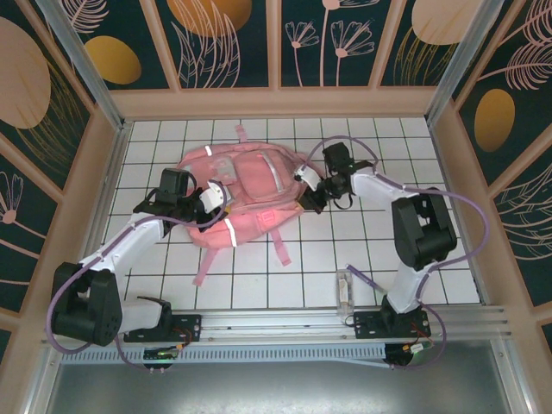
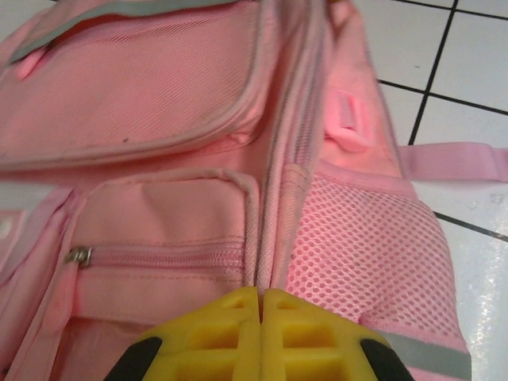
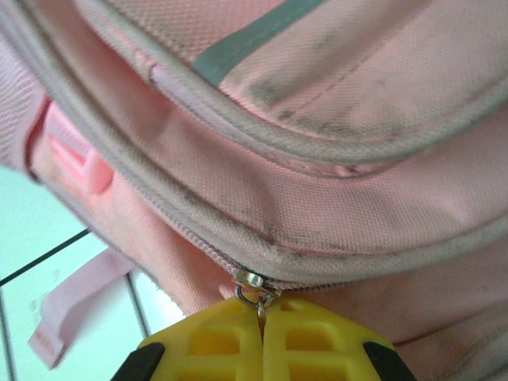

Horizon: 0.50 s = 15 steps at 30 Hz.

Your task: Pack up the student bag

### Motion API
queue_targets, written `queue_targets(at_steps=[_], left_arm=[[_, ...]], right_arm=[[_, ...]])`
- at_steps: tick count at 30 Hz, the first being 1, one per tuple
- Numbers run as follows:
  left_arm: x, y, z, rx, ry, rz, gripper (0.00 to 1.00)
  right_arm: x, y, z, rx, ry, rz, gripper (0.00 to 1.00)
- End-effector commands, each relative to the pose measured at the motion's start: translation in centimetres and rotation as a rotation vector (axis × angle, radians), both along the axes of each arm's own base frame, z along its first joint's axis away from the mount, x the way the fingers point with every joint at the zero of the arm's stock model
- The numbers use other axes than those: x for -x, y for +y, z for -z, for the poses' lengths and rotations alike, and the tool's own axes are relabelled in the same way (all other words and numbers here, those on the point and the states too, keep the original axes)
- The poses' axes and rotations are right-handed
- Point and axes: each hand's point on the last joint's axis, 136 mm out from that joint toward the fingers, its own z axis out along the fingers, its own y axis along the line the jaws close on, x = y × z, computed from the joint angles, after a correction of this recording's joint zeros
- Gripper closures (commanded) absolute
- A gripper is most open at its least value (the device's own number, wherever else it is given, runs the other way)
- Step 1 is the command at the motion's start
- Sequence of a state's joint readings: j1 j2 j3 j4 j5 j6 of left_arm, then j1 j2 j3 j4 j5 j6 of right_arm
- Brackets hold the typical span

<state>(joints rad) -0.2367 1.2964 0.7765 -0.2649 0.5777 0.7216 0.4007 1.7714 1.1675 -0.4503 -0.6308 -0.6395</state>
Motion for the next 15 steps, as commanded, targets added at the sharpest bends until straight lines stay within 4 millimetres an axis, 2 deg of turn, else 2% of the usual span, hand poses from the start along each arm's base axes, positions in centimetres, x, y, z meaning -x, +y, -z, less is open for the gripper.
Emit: queue_targets(at_steps=[1,3,6,7,9,10,12,15], left_arm=[[-3.9,1.4,-1.0,-0.06,-0.094,-0.094,1.0],[-6.5,2.3,-1.4,-0.08,-0.122,-0.201,1.0],[-11.4,5.4,-2.1,-0.086,-0.107,-0.516,1.0],[-13.0,6.1,-2.8,-0.065,-0.079,-0.621,0.91],[-14.8,6.9,-3.4,-0.007,0.026,-0.791,0.68],[-15.0,6.9,-3.0,0.014,0.101,-0.843,0.6],[-14.5,6.3,-2.6,0.064,0.23,-0.897,0.54],[-11.5,5.0,-1.8,0.14,0.43,-0.92,0.49]], right_arm=[[3.3,-0.5,-0.3,-0.015,0.055,-0.008,1.0],[4.8,0.0,-0.2,-0.011,0.059,-0.028,1.0],[6.5,1.3,0.1,-0.012,0.065,-0.05,1.0],[6.8,2.0,0.0,-0.026,0.065,-0.055,1.0],[7.0,3.7,-0.3,-0.071,0.052,-0.059,1.0],[7.1,4.9,-0.5,-0.096,0.044,-0.06,1.0],[6.9,6.8,-1.0,-0.138,0.02,-0.044,1.0],[6.5,9.6,-1.7,-0.199,-0.019,-0.025,1.0]])
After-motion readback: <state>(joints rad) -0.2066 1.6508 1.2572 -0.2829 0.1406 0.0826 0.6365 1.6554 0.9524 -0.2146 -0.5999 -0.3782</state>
